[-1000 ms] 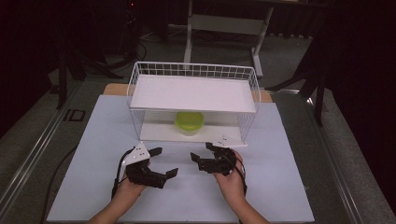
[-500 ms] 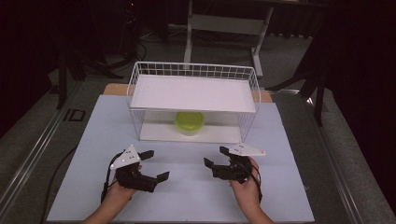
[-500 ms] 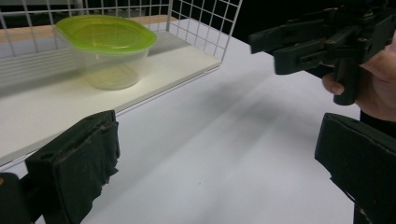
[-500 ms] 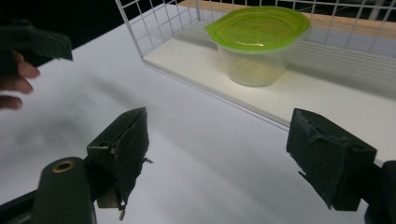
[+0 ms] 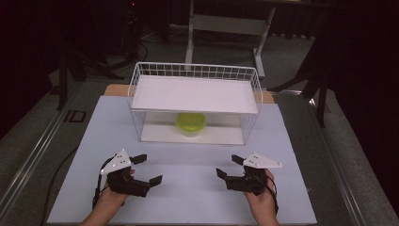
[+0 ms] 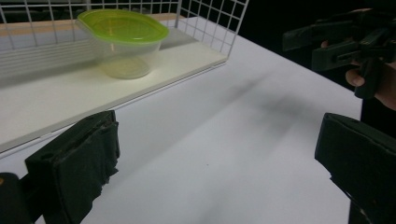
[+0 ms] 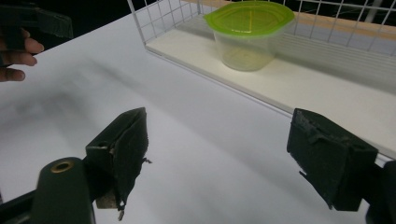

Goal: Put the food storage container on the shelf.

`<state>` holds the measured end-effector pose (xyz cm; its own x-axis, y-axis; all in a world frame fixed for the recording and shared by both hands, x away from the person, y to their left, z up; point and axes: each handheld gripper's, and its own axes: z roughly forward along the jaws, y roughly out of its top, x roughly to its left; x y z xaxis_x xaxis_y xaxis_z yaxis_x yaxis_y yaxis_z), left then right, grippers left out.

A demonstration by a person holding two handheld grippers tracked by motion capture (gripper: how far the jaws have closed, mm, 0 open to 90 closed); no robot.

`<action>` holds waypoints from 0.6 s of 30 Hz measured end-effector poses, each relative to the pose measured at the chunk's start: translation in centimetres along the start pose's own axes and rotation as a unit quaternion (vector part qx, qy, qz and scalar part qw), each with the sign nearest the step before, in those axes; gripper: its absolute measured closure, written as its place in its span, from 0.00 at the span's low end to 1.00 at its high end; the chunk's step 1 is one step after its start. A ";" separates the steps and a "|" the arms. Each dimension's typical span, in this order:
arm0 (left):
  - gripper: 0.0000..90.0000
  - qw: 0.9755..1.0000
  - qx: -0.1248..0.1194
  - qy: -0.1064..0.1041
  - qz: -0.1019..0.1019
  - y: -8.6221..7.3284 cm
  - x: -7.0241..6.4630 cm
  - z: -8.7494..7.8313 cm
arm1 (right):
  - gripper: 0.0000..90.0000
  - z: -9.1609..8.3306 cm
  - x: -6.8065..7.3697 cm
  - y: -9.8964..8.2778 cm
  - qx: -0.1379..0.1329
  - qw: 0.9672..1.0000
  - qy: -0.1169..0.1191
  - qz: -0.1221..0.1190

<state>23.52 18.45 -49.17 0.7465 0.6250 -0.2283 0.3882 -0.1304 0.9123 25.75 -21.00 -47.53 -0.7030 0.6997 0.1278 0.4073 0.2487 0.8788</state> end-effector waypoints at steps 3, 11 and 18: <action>0.01 1.000 0.004 0.000 -0.002 -0.3 0.0 0.0 | 0.22 -0.7 -0.3 -0.4 -0.002 1.000 -0.003 -0.001; 0.01 1.000 0.010 0.005 -0.009 -0.9 0.3 -0.1 | 0.22 -2.0 -1.2 -1.9 0.009 1.000 -0.014 -0.009; 0.01 1.000 0.011 0.004 -0.010 -1.5 0.7 -0.2 | 0.21 -2.2 -2.2 -2.8 0.013 1.000 -0.018 0.001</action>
<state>23.35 19.24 -50.63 0.7340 0.6341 -0.2433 0.4150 -0.1353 0.8997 24.85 -24.66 -49.28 -0.6817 0.7230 0.1120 0.4237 0.2653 0.8661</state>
